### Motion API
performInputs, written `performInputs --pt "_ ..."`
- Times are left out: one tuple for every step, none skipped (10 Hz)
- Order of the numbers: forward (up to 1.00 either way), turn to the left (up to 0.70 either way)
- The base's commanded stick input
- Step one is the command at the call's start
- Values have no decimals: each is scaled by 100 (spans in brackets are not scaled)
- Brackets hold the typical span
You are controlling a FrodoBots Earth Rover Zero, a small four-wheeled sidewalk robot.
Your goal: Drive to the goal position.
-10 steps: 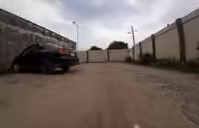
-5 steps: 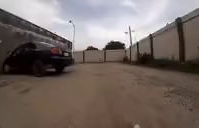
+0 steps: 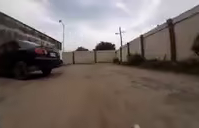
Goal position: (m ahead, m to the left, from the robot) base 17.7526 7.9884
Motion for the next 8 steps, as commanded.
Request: performInputs --pt "70 0" --pt "70 0" --pt "70 0" --pt "70 0" --pt "70 0" --pt "70 0" --pt "70 0" --pt "70 0"
